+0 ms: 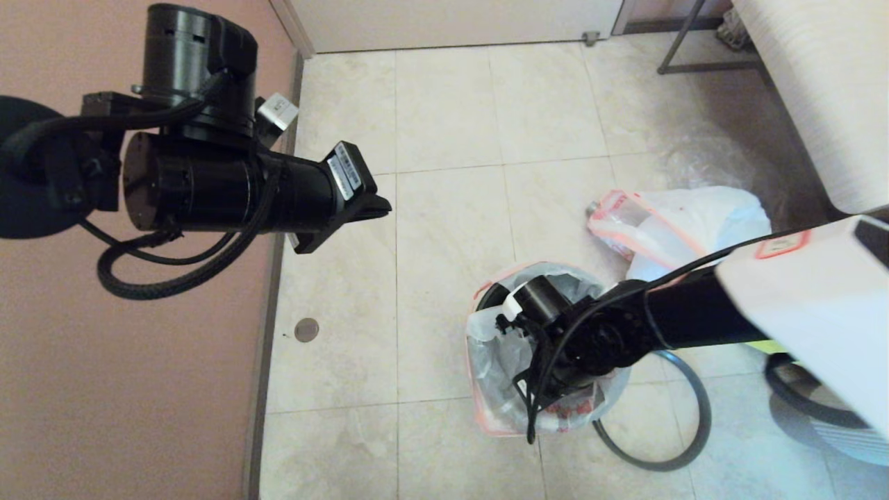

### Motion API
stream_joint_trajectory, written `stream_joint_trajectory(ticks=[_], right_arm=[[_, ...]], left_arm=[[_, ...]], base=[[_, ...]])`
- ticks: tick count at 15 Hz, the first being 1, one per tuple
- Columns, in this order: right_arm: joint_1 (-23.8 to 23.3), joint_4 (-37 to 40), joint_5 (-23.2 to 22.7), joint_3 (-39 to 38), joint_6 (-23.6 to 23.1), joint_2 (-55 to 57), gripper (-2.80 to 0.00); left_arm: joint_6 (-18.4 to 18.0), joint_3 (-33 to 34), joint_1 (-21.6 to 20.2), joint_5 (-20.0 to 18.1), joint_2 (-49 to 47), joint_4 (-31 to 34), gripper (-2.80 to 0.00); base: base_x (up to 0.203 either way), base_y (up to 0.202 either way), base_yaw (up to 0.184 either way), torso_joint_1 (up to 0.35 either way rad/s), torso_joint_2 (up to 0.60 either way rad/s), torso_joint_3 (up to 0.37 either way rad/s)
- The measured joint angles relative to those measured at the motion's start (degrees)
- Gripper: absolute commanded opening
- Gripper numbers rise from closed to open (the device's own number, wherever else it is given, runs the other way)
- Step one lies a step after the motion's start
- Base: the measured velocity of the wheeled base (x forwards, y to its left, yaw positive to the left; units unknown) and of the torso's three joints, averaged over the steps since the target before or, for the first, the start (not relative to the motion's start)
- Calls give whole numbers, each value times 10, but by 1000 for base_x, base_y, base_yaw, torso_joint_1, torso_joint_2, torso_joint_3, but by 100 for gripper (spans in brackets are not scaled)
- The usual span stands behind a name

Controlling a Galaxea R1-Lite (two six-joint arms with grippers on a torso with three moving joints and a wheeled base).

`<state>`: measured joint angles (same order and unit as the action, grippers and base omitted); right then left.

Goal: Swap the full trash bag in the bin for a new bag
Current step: Put the new garbage bag on the trash can, then place the trash can ring on the trash can

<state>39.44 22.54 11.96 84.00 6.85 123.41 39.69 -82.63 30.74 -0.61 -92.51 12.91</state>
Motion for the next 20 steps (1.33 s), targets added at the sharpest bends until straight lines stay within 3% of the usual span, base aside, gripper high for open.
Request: stream_joint_trajectory(ticks=[2, 4, 6, 7, 10, 13, 16, 19, 20], right_arm=[[10, 34, -17, -75, 48, -108, -280], [-10, 62, -22, -176, 73, -200, -280], [-83, 73, -19, -271, 71, -263, -280], [-141, 56, -21, -304, 59, -282, -280], [-305, -36, -29, -359, -29, -269, -280], [-412, -181, -32, -375, -136, -171, -280], [-467, -355, -44, -373, -226, -41, -280], [-492, -481, -92, -316, -267, 71, -280], [-496, -494, -104, -288, -273, 98, -237]], left_arm=[[0, 5, 30, 10, 4, 14, -280], [-1, 6, 41, 12, 6, 17, -280], [-1, 2, 44, 15, 7, 36, -280], [-1, 1, 45, 15, 8, 42, -280], [-3, -2, 45, 16, 8, 42, -280], [-4, -7, 41, 19, 10, 44, -280], [-4, -5, 41, 24, 8, 43, -280], [-5, -4, 39, 24, 5, 42, -280], [-5, -4, 37, 24, 4, 42, -280]], base=[[0, 0, 0, 0, 0, 0], [0, 0, 0, 0, 0, 0], [0, 0, 0, 0, 0, 0], [0, 0, 0, 0, 0, 0], [0, 0, 0, 0, 0, 0], [0, 0, 0, 0, 0, 0], [0, 0, 0, 0, 0, 0], [0, 0, 0, 0, 0, 0], [0, 0, 0, 0, 0, 0]])
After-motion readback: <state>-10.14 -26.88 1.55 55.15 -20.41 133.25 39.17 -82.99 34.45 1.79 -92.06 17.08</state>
